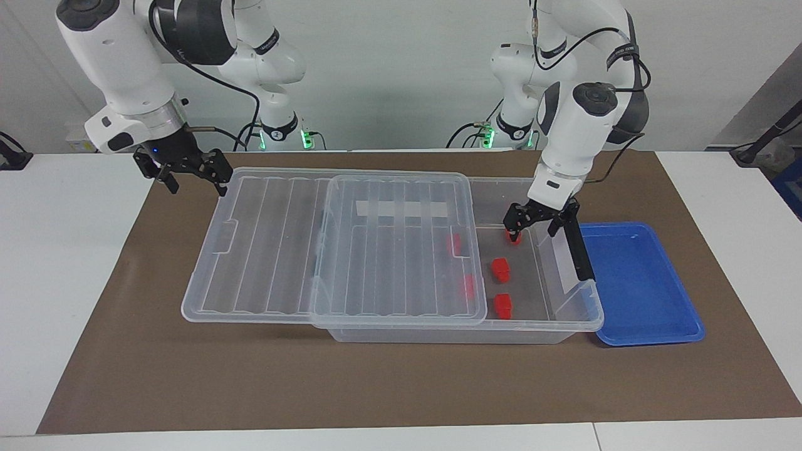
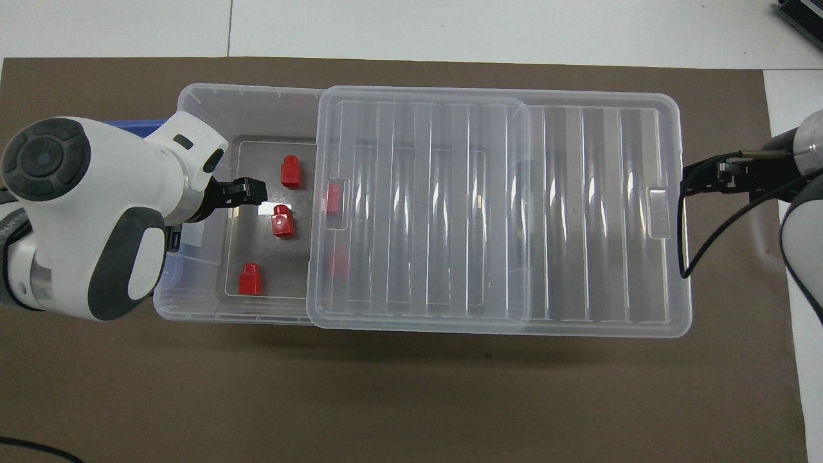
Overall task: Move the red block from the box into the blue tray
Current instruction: 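Grasp a red block inside the box with the left gripper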
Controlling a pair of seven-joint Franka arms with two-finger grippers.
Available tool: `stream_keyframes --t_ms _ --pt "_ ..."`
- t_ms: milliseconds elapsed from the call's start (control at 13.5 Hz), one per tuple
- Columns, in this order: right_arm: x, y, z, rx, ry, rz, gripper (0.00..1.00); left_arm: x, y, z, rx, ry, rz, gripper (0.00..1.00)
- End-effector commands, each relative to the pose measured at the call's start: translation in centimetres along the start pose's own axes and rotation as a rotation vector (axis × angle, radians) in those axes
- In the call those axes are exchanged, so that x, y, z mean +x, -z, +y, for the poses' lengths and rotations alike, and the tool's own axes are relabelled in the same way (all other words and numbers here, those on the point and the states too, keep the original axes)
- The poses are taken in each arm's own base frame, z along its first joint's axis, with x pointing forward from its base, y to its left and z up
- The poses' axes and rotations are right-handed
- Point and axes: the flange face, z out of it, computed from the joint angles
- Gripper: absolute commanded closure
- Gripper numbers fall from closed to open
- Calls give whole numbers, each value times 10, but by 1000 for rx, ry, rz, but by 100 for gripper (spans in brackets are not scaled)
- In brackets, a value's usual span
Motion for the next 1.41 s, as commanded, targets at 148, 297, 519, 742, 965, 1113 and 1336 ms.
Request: stream_keyframes --t_ms 148,297,519,742,965,1113,1336 --pt "-14 7 -3 5 -4 -21 0 -18 -55 19 9 1 -6 0" --pt "-12 6 5 7 -19 -16 0 -25 -81 25 45 5 -31 0" --pt "-12 7 8 7 -24 -15 0 -46 -111 20 50 -1 -42 0" --pt "-12 7 6 7 -21 -16 0 -52 -118 20 49 7 -41 4" --pt "-12 7 7 7 -22 -16 0 -51 -122 27 39 16 -21 7" --pt "-12 7 7 7 -22 -15 0 -48 -133 32 37 9 -10 8" --pt "-12 7 7 7 -22 -15 0 -43 -136 31 39 -4 8 9"
